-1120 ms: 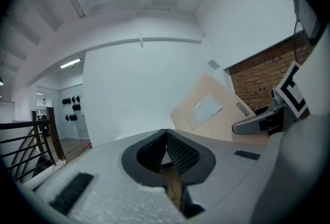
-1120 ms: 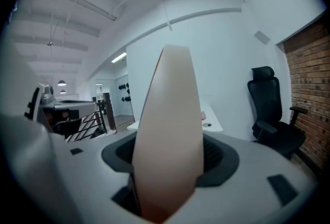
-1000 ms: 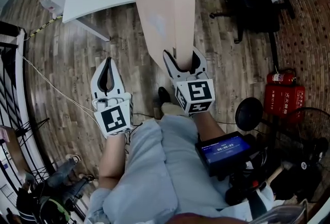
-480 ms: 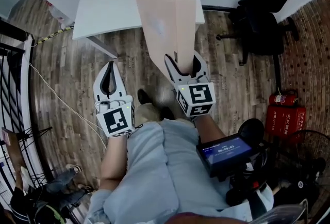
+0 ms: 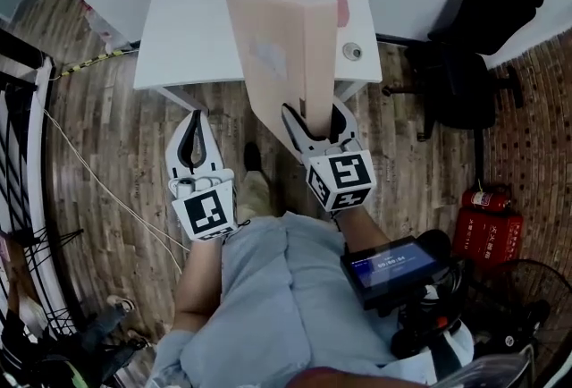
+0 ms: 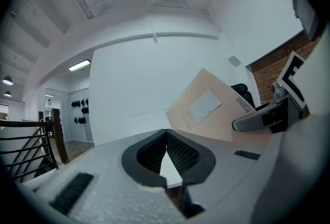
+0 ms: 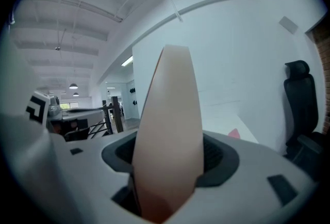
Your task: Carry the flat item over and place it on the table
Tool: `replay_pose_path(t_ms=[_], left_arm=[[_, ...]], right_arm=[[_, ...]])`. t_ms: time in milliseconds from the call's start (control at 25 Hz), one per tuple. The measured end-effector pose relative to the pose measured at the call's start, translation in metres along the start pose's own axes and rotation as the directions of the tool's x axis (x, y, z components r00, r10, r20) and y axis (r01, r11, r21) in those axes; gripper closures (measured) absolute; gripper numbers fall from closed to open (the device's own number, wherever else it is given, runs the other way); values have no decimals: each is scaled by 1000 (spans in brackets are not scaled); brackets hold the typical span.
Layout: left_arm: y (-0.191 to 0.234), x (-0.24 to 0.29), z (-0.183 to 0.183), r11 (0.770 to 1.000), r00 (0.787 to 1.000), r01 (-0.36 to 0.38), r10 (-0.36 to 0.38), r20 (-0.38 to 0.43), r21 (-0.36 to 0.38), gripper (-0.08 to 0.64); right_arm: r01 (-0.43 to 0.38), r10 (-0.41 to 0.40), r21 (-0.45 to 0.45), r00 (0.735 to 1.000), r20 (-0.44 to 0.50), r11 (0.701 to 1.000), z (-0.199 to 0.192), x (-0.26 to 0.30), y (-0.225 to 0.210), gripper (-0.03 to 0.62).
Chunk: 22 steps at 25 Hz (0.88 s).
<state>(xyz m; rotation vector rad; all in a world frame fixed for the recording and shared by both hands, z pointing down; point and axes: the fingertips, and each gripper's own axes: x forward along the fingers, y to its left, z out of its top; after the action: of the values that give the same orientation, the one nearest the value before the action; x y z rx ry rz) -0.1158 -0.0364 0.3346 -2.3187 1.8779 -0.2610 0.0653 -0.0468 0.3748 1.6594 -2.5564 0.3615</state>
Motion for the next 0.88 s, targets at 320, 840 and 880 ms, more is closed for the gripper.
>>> replay_pose_path(t_ms=[320, 840, 880], left_arm=[[83, 98, -2, 1000, 1000, -23, 23, 3, 9, 551], [168, 192, 19, 998, 994, -44, 39, 101, 50, 551], [168, 196, 19, 998, 994, -42, 38, 101, 46, 551]], right_arm=[[-11, 11, -13, 1000, -3, 1000, 34, 126, 15, 302], [-39, 43, -39, 994, 96, 998, 94, 253, 37, 301], [-37, 41, -39, 994, 99, 999, 96, 256, 35, 301]])
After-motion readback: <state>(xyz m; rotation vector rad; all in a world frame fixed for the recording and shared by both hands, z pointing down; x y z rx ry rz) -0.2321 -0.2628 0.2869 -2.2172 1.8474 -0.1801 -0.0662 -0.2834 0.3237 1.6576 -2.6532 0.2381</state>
